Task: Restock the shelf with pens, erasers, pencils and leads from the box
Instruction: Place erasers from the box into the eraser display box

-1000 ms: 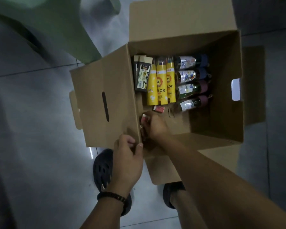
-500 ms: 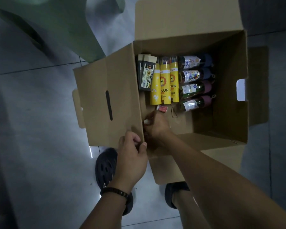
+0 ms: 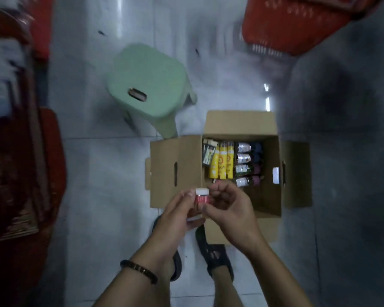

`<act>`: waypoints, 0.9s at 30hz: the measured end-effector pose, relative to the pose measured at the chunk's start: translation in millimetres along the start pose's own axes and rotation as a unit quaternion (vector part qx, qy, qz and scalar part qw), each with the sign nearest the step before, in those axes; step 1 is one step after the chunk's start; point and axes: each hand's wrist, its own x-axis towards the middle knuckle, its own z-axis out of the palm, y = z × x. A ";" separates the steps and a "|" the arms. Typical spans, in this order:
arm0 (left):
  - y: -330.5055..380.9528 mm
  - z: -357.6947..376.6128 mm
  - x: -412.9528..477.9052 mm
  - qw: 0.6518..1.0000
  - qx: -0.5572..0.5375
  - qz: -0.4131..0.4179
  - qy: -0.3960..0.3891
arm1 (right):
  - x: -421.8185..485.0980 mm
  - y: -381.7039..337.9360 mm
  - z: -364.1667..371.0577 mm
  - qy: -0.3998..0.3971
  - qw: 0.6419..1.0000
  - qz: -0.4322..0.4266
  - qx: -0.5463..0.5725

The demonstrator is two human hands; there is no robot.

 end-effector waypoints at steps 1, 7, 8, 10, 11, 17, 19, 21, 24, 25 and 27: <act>19.6 3.0 -28.9 0.999 -0.036 0.001 -0.019 | -24.1 -33.0 4.0 -0.030 0.999 -0.011 -0.012; 116.2 8.7 -214.3 0.988 -0.125 0.088 -0.025 | -155.8 -191.8 39.8 -0.118 0.984 -0.092 -0.100; 125.0 5.9 -244.7 0.984 -0.144 0.105 -0.015 | -174.9 -209.4 49.0 -0.120 0.979 -0.109 -0.126; 138.7 -2.3 -302.3 0.974 -0.173 0.148 0.011 | -211.2 -245.4 69.0 -0.149 0.962 -0.153 -0.169; 143.1 -7.1 -331.2 0.968 -0.182 0.168 0.027 | -230.6 -262.3 79.7 -0.167 0.955 -0.166 -0.178; 131.1 -40.3 -486.5 0.923 -0.272 0.235 0.140 | -338.7 -334.0 152.5 -0.272 0.911 -0.205 -0.230; 118.0 -59.5 -531.1 0.906 -0.298 0.234 0.192 | -373.3 -346.9 180.6 -0.303 0.903 -0.213 -0.217; 105.3 -84.1 -574.0 0.894 -0.307 0.230 0.230 | -408.2 -353.7 212.7 -0.330 0.888 -0.234 -0.219; 83.0 -128.4 -638.7 0.886 -0.305 0.242 0.251 | -465.2 -347.5 270.6 -0.365 0.859 -0.259 -0.250; 75.1 -144.0 -659.9 0.886 -0.298 0.253 0.250 | -484.2 -341.9 291.9 -0.371 0.847 -0.276 -0.263; 58.3 -174.0 -705.8 0.887 -0.274 0.277 0.247 | -522.0 -326.5 337.8 -0.372 0.817 -0.330 -0.293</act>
